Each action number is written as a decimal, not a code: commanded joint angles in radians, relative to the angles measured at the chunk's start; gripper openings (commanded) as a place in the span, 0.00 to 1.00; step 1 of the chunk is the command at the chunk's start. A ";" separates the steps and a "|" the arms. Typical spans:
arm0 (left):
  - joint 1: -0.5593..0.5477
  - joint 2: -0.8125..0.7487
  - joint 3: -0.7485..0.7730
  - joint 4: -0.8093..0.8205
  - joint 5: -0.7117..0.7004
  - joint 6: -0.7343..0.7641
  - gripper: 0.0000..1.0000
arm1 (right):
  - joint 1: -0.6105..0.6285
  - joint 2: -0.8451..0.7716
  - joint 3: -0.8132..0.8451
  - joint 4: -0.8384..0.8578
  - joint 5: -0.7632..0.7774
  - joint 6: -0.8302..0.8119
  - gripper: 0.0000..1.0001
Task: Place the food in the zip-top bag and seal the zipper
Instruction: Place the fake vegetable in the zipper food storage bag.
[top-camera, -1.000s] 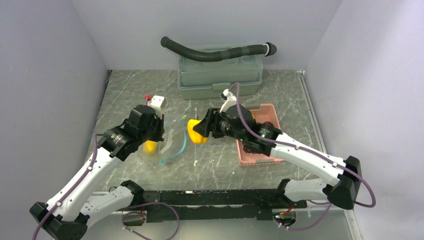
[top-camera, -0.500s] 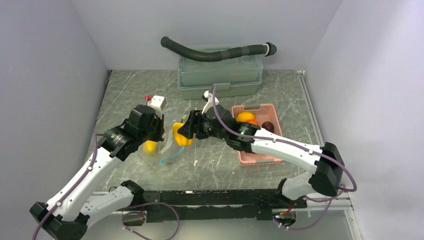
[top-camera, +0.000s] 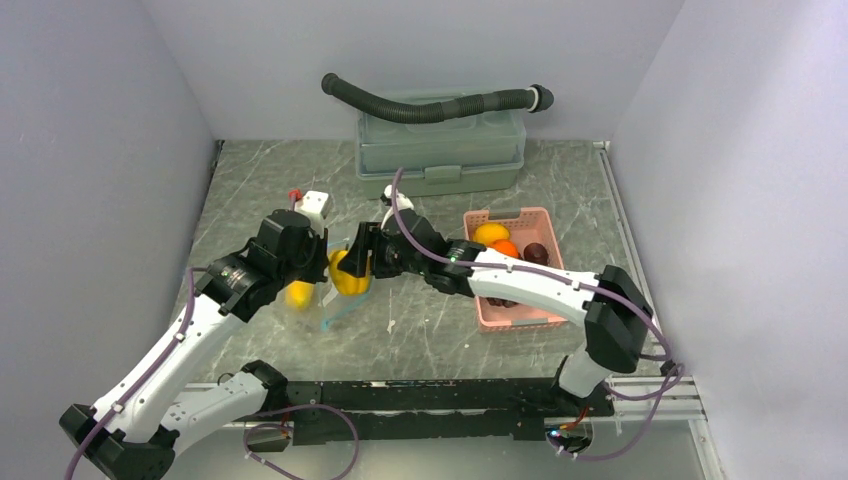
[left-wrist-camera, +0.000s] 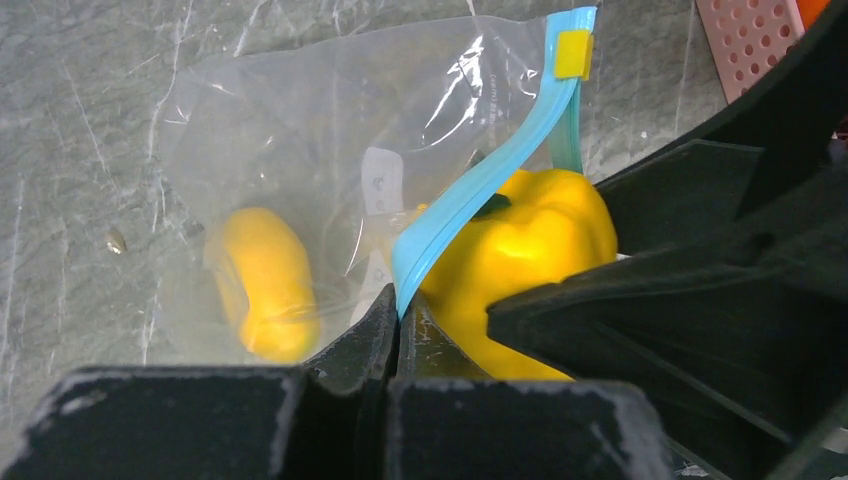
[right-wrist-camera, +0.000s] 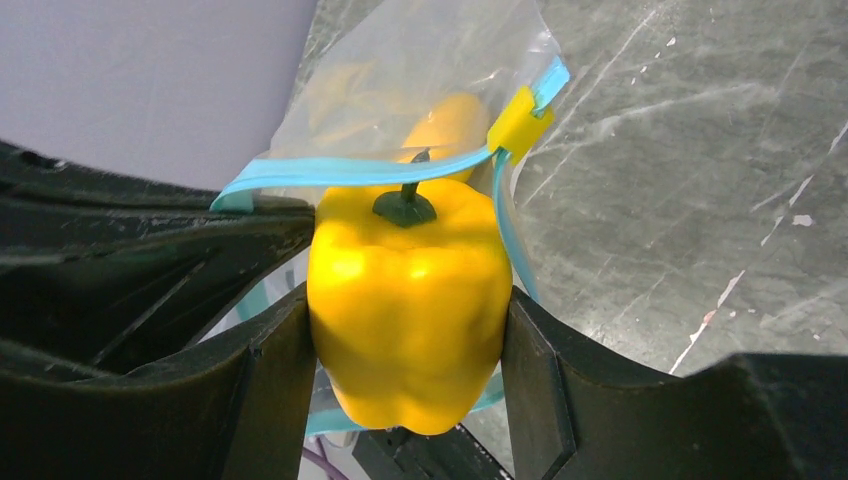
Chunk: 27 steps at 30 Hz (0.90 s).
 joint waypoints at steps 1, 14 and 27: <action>0.003 -0.011 -0.002 0.031 0.012 0.004 0.00 | 0.005 0.036 0.077 0.066 -0.001 0.034 0.21; 0.003 -0.013 -0.002 0.033 0.012 0.004 0.00 | 0.007 0.155 0.165 0.056 0.119 0.129 0.30; 0.003 -0.009 -0.004 0.033 0.009 0.003 0.00 | 0.008 0.223 0.232 0.006 0.205 0.196 0.56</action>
